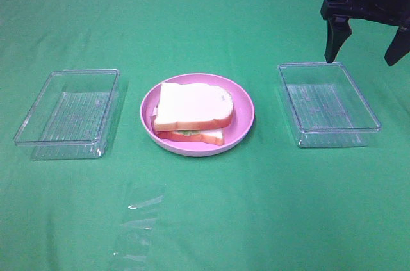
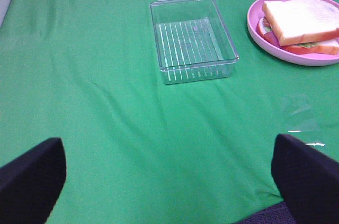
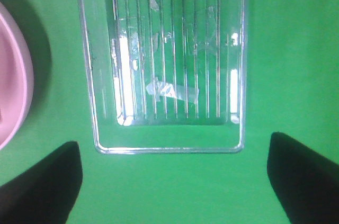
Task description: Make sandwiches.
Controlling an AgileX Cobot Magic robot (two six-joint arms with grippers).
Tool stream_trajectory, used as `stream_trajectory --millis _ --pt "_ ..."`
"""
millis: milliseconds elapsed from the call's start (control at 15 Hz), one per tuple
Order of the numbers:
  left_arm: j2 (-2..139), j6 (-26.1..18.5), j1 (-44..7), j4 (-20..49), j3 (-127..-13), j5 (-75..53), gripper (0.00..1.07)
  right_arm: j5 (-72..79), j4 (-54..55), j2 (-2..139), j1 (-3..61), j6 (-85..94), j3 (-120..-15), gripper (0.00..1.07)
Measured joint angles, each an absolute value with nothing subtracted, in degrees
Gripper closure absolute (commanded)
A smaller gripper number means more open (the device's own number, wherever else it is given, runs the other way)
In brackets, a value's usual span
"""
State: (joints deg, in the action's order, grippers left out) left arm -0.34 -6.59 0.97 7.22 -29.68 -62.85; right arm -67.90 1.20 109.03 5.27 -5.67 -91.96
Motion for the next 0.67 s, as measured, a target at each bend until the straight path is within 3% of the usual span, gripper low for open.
stream_trajectory --millis 200,400,467,667 --pt "-0.3 -6.6 1.0 7.2 -29.7 -62.9 0.09 -69.0 2.5 105.7 5.2 -5.1 -88.9 0.16" --pt "-0.3 -6.6 1.0 7.2 -29.7 -62.9 0.09 -68.4 2.8 96.8 5.2 -5.2 -78.6 0.16" --pt "-0.3 -6.6 1.0 7.2 -29.7 -62.9 0.09 -66.5 2.9 87.0 5.2 -5.2 -68.7 0.16" --pt "-0.3 -6.6 1.0 7.2 -29.7 -62.9 0.09 -65.6 3.7 70.6 5.2 -5.2 -55.7 0.16"
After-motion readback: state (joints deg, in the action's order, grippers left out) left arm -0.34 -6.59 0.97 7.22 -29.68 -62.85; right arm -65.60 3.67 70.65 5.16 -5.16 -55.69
